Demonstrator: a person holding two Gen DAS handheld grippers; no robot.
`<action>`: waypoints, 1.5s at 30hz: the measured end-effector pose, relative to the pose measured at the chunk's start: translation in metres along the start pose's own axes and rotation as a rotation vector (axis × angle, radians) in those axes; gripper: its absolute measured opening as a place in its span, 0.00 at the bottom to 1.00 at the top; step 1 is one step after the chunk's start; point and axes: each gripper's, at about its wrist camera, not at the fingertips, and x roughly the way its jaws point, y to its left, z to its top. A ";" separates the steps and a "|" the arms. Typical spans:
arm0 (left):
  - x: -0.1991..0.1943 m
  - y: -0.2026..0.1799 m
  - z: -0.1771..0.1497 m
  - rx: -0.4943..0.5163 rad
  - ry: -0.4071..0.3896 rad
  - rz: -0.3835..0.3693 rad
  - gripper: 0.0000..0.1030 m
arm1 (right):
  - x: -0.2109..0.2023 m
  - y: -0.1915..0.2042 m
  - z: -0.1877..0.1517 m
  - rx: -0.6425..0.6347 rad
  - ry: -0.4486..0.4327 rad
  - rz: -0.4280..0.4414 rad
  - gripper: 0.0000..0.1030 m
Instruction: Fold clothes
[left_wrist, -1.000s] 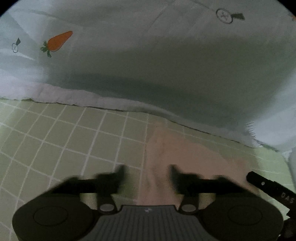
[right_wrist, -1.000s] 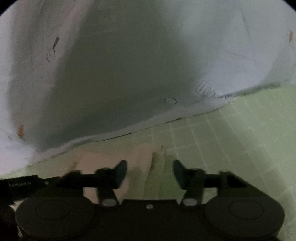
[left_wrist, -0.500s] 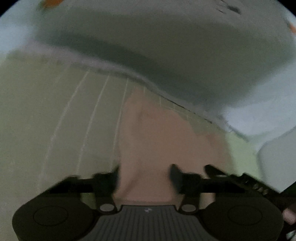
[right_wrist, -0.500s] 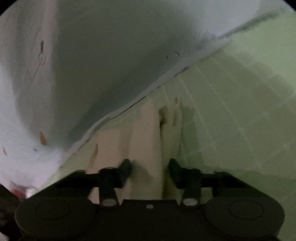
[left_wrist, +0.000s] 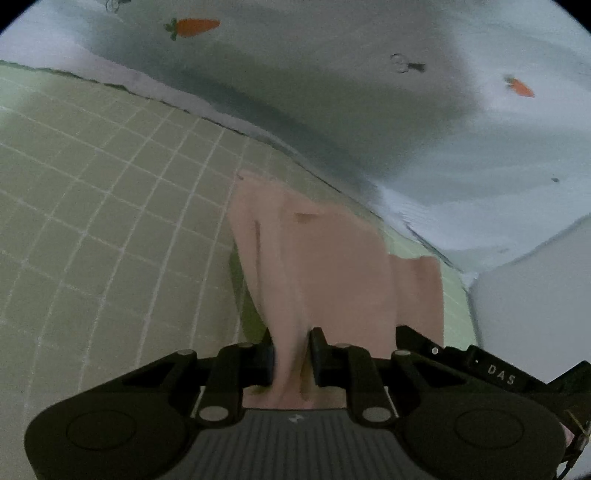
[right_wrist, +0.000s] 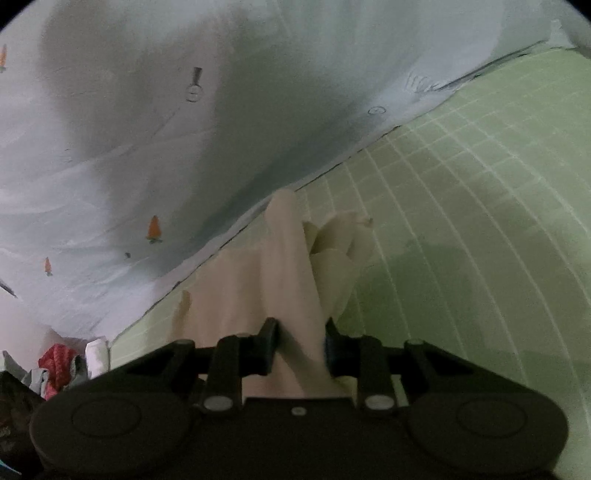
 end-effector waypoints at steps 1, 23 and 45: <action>-0.005 -0.001 -0.003 0.011 0.001 -0.015 0.19 | -0.010 0.004 -0.006 -0.002 -0.011 -0.012 0.25; 0.035 -0.204 -0.145 0.264 0.086 -0.114 0.19 | -0.193 -0.169 -0.012 0.037 -0.186 -0.173 0.25; 0.299 -0.448 -0.099 0.339 0.067 -0.068 0.18 | -0.142 -0.379 0.254 -0.281 -0.313 -0.280 0.22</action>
